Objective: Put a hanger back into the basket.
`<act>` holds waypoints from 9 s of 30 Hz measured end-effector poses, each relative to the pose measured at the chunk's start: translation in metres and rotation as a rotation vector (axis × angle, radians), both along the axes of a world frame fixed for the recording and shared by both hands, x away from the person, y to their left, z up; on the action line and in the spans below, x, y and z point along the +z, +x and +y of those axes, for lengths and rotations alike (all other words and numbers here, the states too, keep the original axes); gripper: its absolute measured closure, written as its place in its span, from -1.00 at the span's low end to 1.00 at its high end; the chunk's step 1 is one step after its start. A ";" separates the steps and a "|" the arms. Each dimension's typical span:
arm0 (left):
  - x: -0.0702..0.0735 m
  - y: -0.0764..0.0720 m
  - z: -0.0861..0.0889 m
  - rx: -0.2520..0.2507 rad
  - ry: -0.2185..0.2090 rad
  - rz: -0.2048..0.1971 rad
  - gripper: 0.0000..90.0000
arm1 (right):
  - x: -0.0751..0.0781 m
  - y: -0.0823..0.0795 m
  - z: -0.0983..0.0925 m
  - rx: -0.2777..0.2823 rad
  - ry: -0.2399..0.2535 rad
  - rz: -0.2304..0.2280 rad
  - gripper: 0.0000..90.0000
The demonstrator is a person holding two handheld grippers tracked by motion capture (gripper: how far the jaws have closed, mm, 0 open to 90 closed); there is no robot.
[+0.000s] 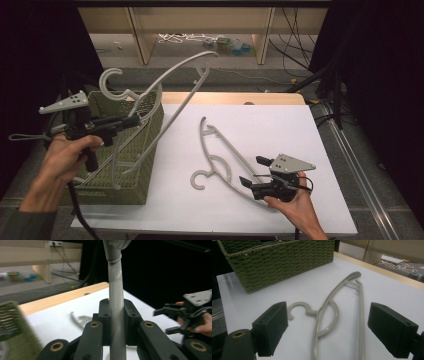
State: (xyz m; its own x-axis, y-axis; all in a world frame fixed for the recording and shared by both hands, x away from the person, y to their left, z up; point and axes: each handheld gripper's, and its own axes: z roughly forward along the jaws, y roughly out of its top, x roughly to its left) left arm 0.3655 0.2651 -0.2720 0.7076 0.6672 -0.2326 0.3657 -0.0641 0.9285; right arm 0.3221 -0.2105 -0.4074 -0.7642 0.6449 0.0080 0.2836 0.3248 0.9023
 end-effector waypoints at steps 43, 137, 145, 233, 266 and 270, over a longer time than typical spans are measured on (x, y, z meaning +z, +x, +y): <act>-0.054 0.034 0.123 0.263 0.220 0.041 0.77 | -0.002 0.000 0.001 0.004 -0.014 0.011 -0.61; -0.082 0.016 0.116 0.475 0.339 0.218 -0.36 | -0.004 0.001 0.001 0.011 0.001 -0.002 -0.64; -0.060 -0.014 0.079 0.380 0.253 0.129 -0.43 | -0.003 0.000 0.003 0.012 0.000 -0.006 -0.64; -0.156 -0.077 -0.093 0.043 0.126 -0.112 -0.53 | -0.050 0.027 0.054 0.122 -0.382 0.304 -0.14; -0.159 -0.076 -0.094 0.025 0.144 -0.096 -0.51 | -0.055 0.060 0.079 0.153 -0.619 0.451 0.66; -0.159 -0.076 -0.094 0.025 0.145 -0.096 -0.51 | -0.055 0.060 0.079 0.152 -0.620 0.446 0.73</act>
